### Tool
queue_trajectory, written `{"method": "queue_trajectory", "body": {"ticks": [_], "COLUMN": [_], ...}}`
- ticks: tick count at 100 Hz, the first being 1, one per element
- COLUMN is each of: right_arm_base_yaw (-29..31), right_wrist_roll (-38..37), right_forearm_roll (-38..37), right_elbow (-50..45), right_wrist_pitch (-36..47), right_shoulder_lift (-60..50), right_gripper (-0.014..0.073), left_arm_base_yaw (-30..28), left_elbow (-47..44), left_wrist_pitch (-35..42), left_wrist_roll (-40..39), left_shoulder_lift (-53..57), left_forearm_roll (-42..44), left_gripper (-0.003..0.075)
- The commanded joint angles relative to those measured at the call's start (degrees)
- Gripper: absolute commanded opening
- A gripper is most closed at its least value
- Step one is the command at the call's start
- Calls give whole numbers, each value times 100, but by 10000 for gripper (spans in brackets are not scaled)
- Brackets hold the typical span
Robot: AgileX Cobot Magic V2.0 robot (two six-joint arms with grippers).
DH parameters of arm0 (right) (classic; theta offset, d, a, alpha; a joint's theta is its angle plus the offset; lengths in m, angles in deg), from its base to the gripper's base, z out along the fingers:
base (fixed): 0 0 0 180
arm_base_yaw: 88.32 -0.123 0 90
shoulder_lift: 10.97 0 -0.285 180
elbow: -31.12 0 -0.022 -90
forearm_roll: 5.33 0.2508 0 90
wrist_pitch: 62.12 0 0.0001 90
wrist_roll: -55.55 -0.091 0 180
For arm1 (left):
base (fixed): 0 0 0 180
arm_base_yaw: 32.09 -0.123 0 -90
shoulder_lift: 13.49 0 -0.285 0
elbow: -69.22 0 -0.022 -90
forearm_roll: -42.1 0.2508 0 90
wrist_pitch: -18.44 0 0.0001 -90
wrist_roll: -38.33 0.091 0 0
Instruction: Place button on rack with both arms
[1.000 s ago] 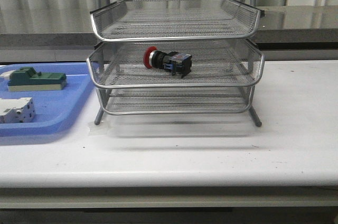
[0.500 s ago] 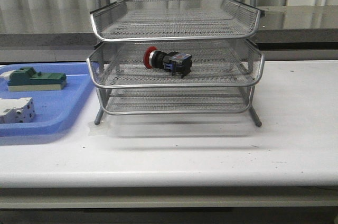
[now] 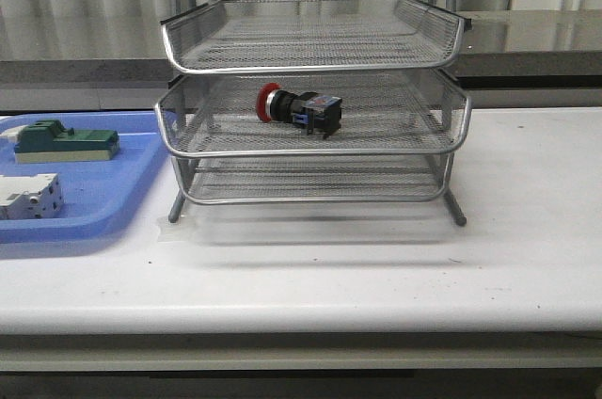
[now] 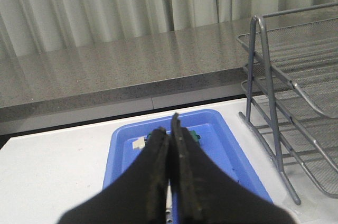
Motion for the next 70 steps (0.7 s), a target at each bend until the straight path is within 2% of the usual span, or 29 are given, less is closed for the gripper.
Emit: {"method": "queue_trajectory", "body": {"ticks": [1, 23, 37, 42, 70], "right_arm_base_yaw": [45, 45, 45, 45, 45], "right_wrist_roll": [17, 17, 17, 17, 17], "right_forearm_roll": [1, 1, 1, 1, 1], "right_elbow": [98, 98, 98, 98, 98], "right_wrist_pitch": [487, 487, 487, 487, 487], "right_shoulder_lift": [-119, -119, -119, -119, -119], "right_gripper": [-60, -60, -60, -60, -60], "left_arm_base_yaw": [-6, -6, -6, -6, -6], "left_elbow": [153, 8, -345, -507, -1371], "left_wrist_pitch": [555, 503, 503, 503, 503], "left_wrist_roll": [-65, -247, -1577, -1925, -2402], "left_shoulder_lift": [-17, 145, 618, 826, 1938], "left_forearm_roll": [-75, 204, 1417, 1613, 1691], "left_gripper": [-20, -20, -20, -20, -20]}}
